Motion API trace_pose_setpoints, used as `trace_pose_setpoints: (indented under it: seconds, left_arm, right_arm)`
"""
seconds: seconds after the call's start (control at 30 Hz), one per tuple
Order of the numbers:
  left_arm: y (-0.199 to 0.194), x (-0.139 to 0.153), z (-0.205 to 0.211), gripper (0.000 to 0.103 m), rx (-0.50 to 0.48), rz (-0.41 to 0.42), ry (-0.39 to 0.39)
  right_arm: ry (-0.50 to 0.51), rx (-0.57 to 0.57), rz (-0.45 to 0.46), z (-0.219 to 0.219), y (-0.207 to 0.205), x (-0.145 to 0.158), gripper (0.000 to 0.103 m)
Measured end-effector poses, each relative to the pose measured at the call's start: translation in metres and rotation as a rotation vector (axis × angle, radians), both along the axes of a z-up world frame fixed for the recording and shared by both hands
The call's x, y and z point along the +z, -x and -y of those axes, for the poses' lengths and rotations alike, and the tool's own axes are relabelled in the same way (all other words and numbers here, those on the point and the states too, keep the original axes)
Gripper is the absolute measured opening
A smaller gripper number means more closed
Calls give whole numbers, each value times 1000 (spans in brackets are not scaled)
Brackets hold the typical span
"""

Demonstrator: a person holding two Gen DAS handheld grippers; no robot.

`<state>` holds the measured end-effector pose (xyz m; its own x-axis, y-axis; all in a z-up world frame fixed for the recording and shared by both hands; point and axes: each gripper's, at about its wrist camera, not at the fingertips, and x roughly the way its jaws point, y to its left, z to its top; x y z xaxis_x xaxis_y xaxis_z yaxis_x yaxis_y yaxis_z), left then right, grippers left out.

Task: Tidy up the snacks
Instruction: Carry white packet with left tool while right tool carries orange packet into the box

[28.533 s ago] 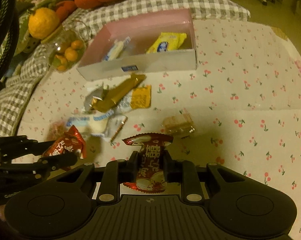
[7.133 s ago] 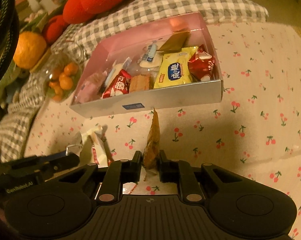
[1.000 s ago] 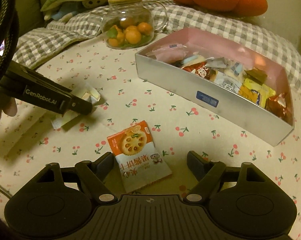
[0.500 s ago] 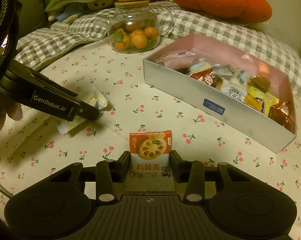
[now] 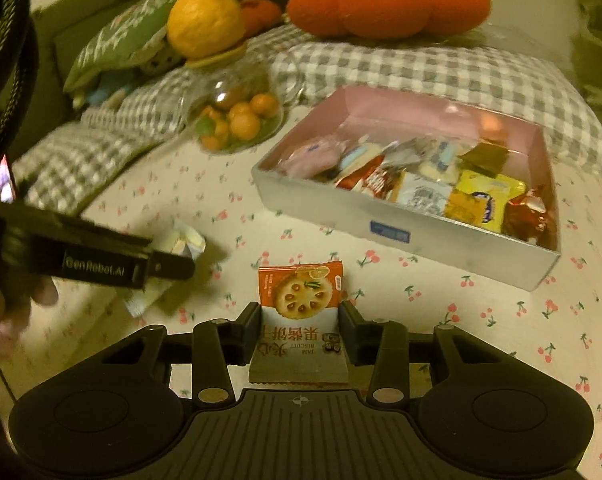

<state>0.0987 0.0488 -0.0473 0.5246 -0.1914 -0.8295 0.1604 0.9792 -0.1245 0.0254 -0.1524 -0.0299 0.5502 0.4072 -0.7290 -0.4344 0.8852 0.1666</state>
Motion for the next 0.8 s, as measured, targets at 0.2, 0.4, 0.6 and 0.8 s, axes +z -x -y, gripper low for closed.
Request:
trace_pose_setpoints:
  seconds: [0.2, 0.4, 0.6, 0.8]
  left_arm:
    - [-3, 15, 2, 45, 14, 39, 40]
    - [-9, 34, 3, 45, 49, 81, 95]
    - [-23, 51, 8, 45, 81, 119, 160]
    - [-48, 51, 23, 45, 92, 107, 216]
  right_arm:
    - [-99, -69, 6, 18, -8, 18, 40]
    - [-198, -166, 13, 41, -23, 32, 40]
    - [-319, -298, 9, 69, -47, 36, 40]
    - [-440, -393, -13, 93, -68, 31, 40]
